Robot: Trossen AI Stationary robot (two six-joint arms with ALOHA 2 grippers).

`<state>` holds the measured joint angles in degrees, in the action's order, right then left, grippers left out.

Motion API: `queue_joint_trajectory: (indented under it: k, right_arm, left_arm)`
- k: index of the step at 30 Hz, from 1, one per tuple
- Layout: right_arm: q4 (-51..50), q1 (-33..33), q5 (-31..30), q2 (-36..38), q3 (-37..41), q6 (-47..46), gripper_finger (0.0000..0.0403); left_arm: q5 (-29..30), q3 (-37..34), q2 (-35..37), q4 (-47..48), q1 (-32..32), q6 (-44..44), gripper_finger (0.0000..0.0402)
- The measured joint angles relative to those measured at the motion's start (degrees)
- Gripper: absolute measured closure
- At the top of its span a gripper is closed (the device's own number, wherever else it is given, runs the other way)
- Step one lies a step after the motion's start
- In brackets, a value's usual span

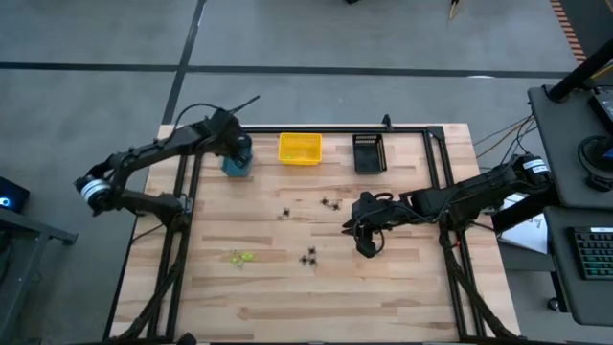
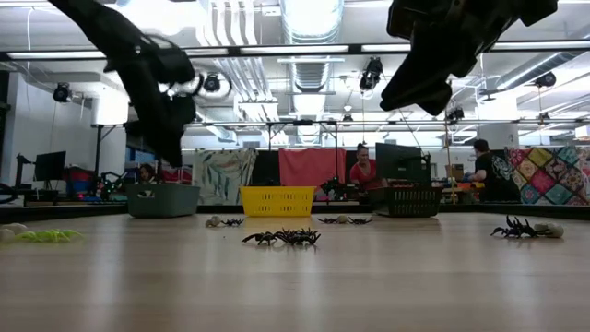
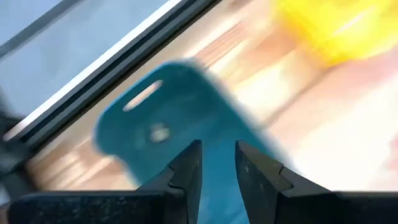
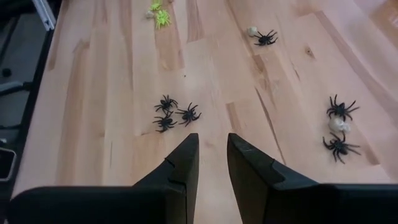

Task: Sort Halloween decoration
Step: Put the black spider toy into the black bin

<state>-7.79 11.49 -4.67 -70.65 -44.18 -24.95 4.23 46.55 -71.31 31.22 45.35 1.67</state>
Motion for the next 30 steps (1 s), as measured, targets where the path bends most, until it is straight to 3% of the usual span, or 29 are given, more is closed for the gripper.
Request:
queue_joint_trajectory:
  k: [3, 9, 17, 23, 26, 30]
  right_arm:
    - [0.01, 0.00, -0.20, 0.00, 0.00, -3.01, 0.0328]
    - [-0.65, 0.00, -0.80, 0.00, 0.00, -10.64, 0.0328]
    - [-4.88, 1.51, 8.38, -2.42, -0.90, -16.18, 0.0333]
    - [-22.55, 1.92, 9.62, -7.37, -5.84, -23.44, 0.0334]
    - [-32.30, 1.90, 9.57, -10.50, -9.52, -27.04, 0.0334]
    - [-41.70, 1.99, 9.20, -15.09, -14.10, -29.31, 0.0335]
  left_arm:
    - [-2.21, -2.60, 5.03, -3.10, -4.44, 4.32, 0.0325]
    - [-1.39, -10.76, 14.59, -14.67, -19.96, 13.61, 0.0326]
    - [12.56, -17.32, 19.23, -30.72, -43.47, 19.53, 0.0326]
    - [25.30, -18.54, 17.22, -37.09, -55.84, 19.00, 0.0326]
    - [29.89, -18.09, 15.85, -37.19, -58.72, 18.72, 0.0326]
    - [31.13, -17.03, 13.74, -36.98, -59.24, 18.36, 0.0326]
